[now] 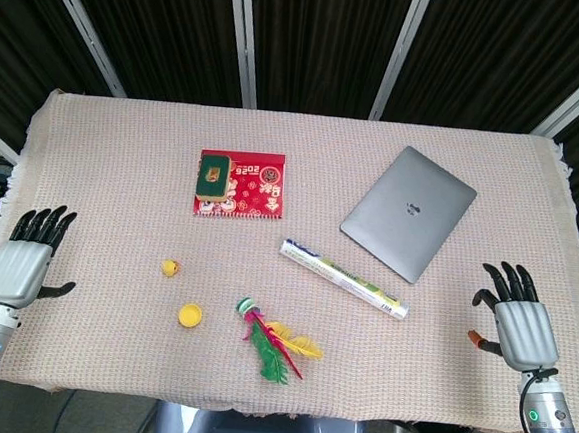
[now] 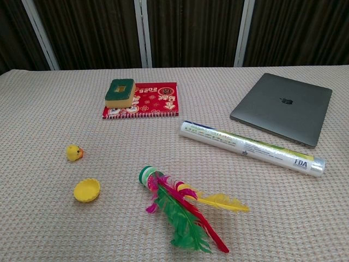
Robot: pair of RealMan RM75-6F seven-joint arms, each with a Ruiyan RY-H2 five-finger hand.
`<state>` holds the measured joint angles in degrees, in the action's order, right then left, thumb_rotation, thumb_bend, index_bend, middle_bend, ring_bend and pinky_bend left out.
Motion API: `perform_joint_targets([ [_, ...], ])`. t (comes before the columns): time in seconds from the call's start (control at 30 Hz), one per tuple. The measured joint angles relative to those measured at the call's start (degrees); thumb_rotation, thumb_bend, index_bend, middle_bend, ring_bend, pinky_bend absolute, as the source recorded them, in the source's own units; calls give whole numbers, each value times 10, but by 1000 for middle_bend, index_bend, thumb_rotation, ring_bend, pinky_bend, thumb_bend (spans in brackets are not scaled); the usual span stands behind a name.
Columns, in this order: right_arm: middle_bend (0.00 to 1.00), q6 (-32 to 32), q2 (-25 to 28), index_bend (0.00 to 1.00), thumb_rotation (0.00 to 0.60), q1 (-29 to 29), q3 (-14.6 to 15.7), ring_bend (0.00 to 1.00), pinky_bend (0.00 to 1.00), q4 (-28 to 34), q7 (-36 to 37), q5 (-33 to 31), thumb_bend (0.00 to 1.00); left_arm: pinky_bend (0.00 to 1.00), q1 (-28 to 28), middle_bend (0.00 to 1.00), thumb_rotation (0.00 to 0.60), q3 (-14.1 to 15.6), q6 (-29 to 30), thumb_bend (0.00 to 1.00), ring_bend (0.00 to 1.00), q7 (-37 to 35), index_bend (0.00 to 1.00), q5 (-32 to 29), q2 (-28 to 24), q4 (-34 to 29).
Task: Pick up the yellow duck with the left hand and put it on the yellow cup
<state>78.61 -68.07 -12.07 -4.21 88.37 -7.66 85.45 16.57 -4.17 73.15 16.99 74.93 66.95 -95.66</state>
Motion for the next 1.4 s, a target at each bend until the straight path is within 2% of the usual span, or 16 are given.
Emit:
perform_joint_targets([
  [0.63,119,2,3,473,600,1,2,0,0,1,3,4,0,0,2,0,600,3,1,54,0,3,0,8,1,3],
  [0.9,214,5,3,486,600,1,3,0,0,-2,15,9,0,0,1,0,600,2,1,53,0,6,0,6,2,1],
  [1.4,215,9,2,484,600,1,5,0,0,-5,14,16,0,0,2,0,600,3,-1,58,0,9,0,4,1,-2],
])
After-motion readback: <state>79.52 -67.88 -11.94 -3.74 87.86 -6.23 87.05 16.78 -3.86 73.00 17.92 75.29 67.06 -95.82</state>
